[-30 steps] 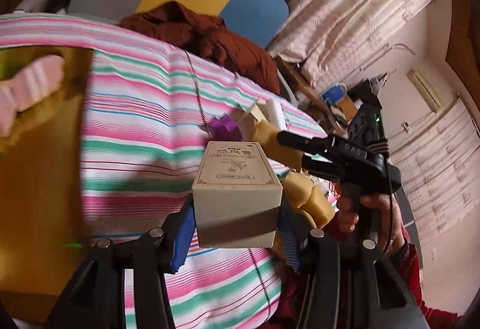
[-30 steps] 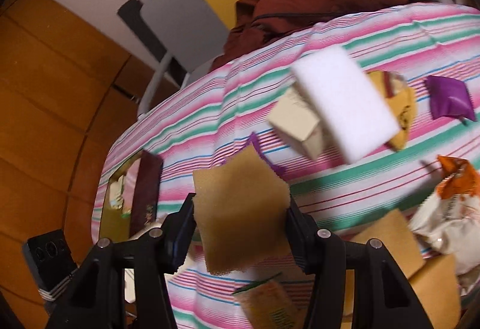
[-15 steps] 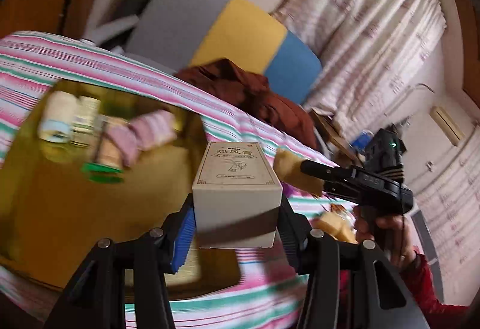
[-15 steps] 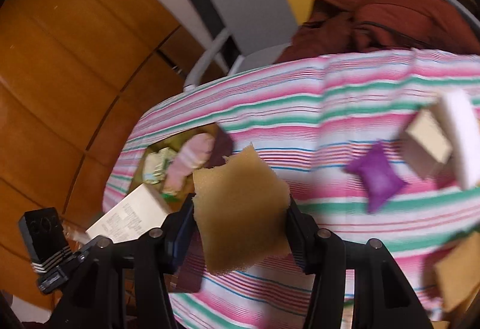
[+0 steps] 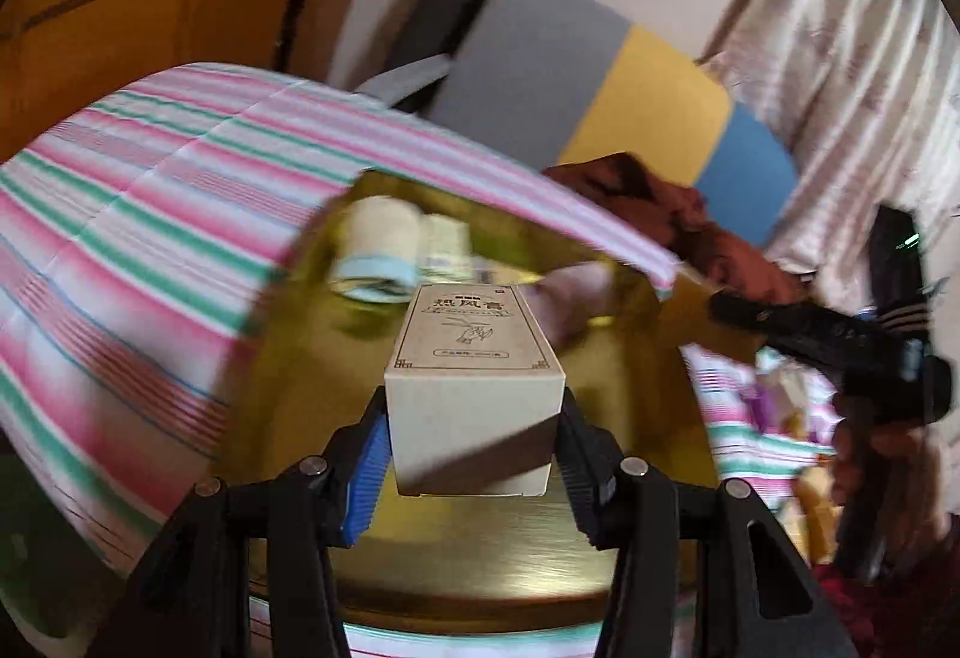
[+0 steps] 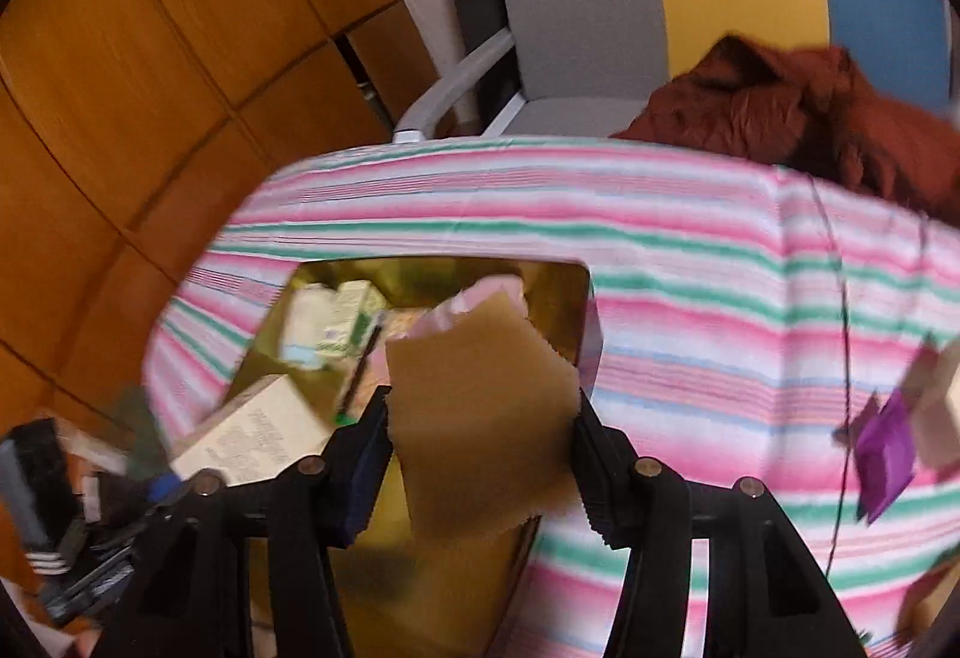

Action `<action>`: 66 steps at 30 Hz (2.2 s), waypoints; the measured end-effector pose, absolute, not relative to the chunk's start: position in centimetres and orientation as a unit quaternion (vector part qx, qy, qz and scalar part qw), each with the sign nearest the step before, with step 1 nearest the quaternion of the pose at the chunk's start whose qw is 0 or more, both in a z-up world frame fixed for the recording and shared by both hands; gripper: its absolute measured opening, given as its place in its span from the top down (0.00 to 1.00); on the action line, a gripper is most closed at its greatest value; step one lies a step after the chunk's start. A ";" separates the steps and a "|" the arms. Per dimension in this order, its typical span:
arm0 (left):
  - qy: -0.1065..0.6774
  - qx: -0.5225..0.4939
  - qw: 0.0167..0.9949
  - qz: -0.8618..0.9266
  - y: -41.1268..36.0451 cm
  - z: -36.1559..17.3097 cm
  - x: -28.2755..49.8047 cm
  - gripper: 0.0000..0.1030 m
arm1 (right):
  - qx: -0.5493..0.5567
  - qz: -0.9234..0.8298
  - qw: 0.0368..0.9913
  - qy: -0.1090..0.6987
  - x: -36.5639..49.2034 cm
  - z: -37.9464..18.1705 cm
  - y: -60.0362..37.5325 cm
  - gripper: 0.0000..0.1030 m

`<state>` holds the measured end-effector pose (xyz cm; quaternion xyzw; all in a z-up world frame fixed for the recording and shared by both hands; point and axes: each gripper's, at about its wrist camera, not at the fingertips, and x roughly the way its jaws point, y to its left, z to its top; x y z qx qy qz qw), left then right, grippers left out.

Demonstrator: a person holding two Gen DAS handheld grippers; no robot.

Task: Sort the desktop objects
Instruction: 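Place the cream box into the gold tray while the right tool carries the yellow sponge there, then grasp the white sponge with the right tool while the left tool grasps another cream box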

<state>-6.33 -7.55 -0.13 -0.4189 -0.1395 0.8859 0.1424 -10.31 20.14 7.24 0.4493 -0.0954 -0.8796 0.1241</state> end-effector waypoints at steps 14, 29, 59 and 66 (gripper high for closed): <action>-0.039 -0.434 0.079 0.897 -6.7 -1.3 -7.4 0.41 | 0.426 -0.888 0.106 -0.135 -11.0 6.9 20.0 0.09; 0.007 -0.430 0.019 0.903 -6.6 -0.7 -9.5 0.51 | 0.386 -0.901 0.099 -0.172 -6.0 8.2 25.6 0.09; 0.008 -0.439 0.277 0.855 13.3 3.5 -2.2 0.43 | 0.404 -0.897 -0.103 -0.148 -0.3 7.2 47.9 0.09; 0.039 -0.442 0.323 0.836 17.9 2.8 -0.4 0.43 | 0.405 -0.892 -0.119 -0.163 -2.3 5.9 53.7 0.09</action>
